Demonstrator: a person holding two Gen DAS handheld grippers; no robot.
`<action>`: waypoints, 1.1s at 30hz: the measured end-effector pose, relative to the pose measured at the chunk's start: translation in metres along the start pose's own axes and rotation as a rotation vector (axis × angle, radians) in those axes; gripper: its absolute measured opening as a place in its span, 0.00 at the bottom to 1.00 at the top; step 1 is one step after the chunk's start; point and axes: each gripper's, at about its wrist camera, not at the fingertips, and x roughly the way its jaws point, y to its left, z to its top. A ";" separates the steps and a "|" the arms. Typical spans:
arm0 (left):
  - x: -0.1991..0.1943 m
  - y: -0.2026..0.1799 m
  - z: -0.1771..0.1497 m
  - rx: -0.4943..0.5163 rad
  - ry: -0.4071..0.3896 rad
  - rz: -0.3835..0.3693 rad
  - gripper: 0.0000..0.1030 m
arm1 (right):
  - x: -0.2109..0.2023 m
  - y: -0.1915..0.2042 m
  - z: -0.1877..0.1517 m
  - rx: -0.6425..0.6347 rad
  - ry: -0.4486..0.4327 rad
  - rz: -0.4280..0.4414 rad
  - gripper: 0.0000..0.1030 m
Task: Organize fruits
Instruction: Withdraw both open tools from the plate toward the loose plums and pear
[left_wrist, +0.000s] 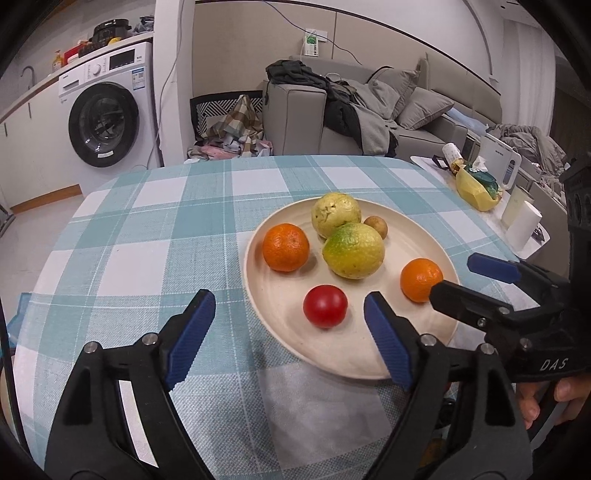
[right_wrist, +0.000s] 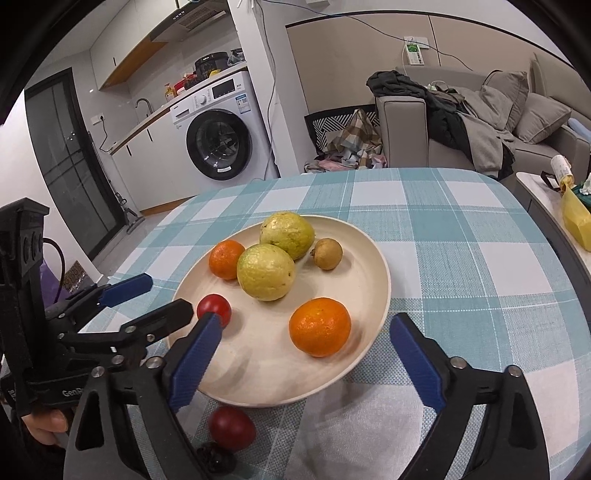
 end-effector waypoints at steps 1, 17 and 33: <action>-0.003 0.002 -0.001 -0.005 -0.002 0.001 0.79 | 0.000 0.000 0.000 0.000 0.002 -0.001 0.98; -0.033 0.006 -0.015 -0.002 -0.019 0.006 0.88 | -0.012 0.004 -0.005 -0.041 0.001 -0.006 1.00; -0.072 -0.008 -0.033 0.042 -0.046 -0.012 0.99 | -0.033 0.013 -0.017 -0.103 0.018 -0.039 1.00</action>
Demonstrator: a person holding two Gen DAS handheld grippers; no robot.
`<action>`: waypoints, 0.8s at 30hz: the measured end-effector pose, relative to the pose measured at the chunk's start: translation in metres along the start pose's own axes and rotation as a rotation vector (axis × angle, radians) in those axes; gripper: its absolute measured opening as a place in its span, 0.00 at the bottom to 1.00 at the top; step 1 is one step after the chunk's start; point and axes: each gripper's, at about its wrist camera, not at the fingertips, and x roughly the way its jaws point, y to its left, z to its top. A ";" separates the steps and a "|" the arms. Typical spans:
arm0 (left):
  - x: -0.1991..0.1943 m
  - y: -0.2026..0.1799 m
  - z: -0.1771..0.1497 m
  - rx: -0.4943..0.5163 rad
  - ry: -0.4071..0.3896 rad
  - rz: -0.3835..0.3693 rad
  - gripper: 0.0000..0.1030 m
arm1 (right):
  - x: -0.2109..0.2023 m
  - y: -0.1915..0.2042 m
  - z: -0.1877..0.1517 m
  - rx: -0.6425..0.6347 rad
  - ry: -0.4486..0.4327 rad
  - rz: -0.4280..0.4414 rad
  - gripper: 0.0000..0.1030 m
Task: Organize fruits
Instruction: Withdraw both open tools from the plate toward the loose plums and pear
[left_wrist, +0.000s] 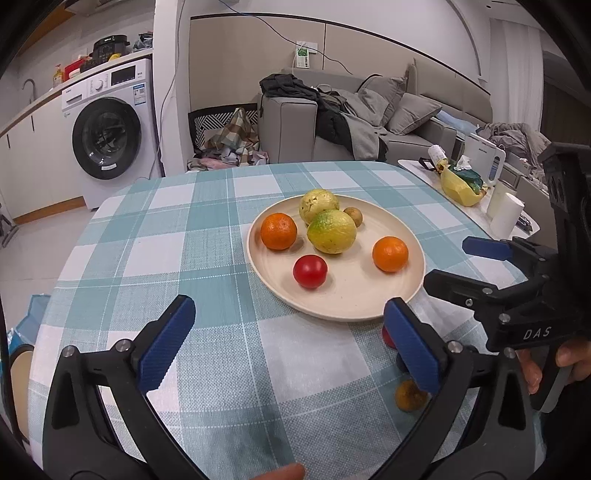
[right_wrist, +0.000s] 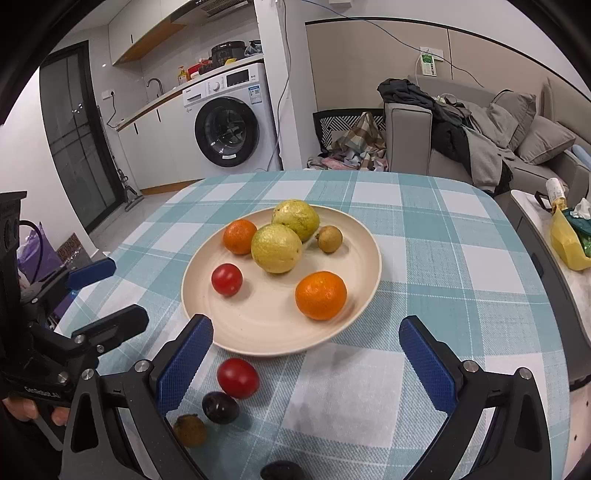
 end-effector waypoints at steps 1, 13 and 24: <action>-0.002 0.000 -0.001 -0.002 0.003 -0.003 0.99 | -0.001 0.000 -0.001 -0.001 0.002 -0.003 1.00; -0.016 -0.012 -0.016 0.029 0.020 -0.016 0.99 | -0.018 -0.005 -0.019 0.002 0.044 -0.026 1.00; -0.021 -0.017 -0.026 0.051 0.034 -0.036 0.99 | -0.033 -0.012 -0.034 -0.006 0.092 -0.019 1.00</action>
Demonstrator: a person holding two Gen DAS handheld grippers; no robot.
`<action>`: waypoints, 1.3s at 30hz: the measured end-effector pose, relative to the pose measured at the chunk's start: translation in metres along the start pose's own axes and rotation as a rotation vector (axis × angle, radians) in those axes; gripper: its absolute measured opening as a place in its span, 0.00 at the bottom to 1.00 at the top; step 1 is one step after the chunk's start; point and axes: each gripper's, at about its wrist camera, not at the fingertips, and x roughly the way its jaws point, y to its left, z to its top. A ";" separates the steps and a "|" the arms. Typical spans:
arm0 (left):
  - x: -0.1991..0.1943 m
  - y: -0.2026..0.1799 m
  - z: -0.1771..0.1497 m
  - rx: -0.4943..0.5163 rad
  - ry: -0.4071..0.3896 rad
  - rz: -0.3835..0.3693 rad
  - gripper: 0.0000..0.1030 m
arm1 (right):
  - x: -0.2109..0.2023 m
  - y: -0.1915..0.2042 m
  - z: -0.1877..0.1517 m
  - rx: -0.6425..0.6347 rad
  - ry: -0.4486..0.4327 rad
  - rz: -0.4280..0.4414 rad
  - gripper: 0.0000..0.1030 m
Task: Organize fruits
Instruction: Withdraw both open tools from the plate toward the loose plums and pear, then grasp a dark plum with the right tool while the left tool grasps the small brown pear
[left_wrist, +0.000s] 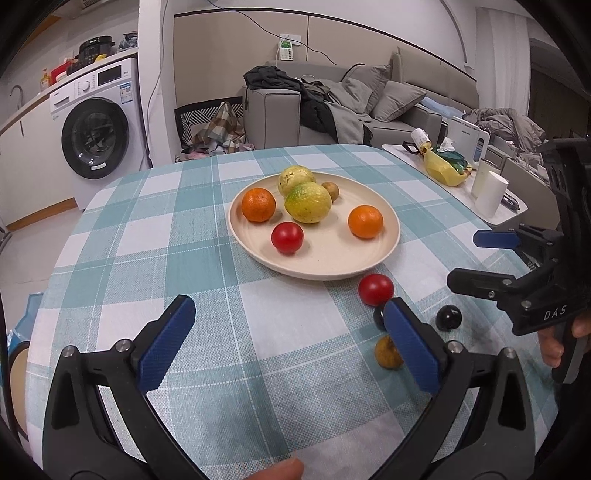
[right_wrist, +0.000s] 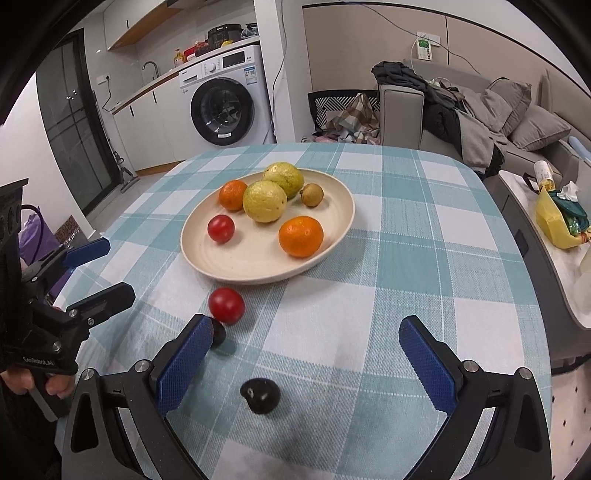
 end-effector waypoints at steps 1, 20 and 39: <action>-0.001 -0.001 -0.001 0.005 0.003 0.000 0.99 | 0.000 0.000 -0.001 -0.005 0.011 0.000 1.00; 0.006 -0.028 -0.013 0.098 0.076 -0.067 0.99 | -0.004 0.013 -0.018 -0.134 0.119 0.107 0.93; 0.029 -0.046 -0.026 0.167 0.179 -0.111 0.96 | 0.009 0.027 -0.030 -0.210 0.178 0.141 0.53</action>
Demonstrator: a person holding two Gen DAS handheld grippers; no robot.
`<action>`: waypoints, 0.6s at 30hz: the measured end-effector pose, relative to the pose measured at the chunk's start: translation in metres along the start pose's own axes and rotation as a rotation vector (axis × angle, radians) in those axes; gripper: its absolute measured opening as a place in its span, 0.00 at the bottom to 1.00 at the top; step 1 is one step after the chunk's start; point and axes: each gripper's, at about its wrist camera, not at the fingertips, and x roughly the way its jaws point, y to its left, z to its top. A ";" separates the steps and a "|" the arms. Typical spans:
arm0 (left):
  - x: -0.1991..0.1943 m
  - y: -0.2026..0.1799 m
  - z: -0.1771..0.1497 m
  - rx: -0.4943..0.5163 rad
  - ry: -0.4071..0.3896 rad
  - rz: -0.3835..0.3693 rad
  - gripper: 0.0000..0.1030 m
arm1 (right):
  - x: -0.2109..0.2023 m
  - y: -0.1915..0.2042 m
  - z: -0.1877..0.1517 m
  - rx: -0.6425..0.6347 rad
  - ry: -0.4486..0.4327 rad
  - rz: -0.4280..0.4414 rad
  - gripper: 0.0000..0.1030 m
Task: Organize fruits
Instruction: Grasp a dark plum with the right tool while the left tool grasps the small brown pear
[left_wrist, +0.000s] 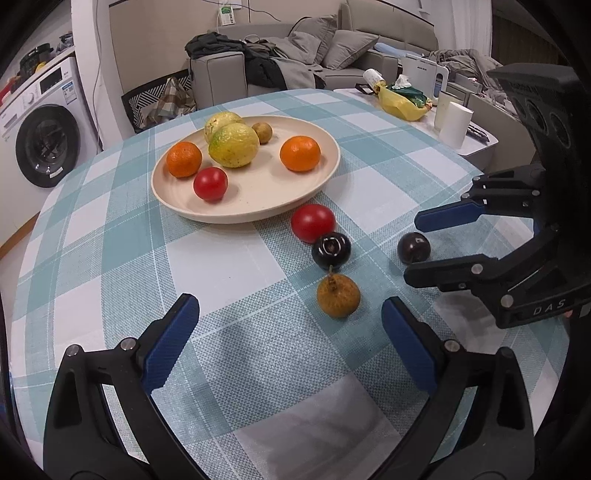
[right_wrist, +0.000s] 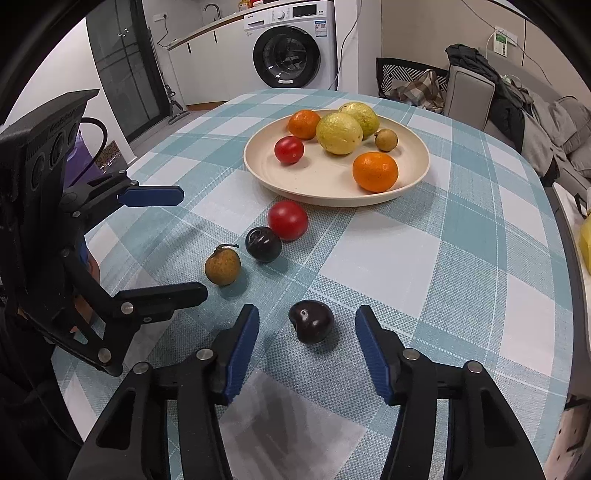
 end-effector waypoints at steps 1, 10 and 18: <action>0.002 0.000 0.000 -0.003 0.007 -0.004 0.96 | 0.001 0.000 0.000 0.000 0.003 0.001 0.51; 0.012 -0.004 0.002 -0.002 0.027 -0.010 0.95 | 0.003 0.001 -0.002 -0.017 0.010 0.004 0.42; 0.019 -0.010 0.003 0.024 0.051 -0.017 0.75 | 0.005 0.005 -0.003 -0.037 0.021 -0.004 0.38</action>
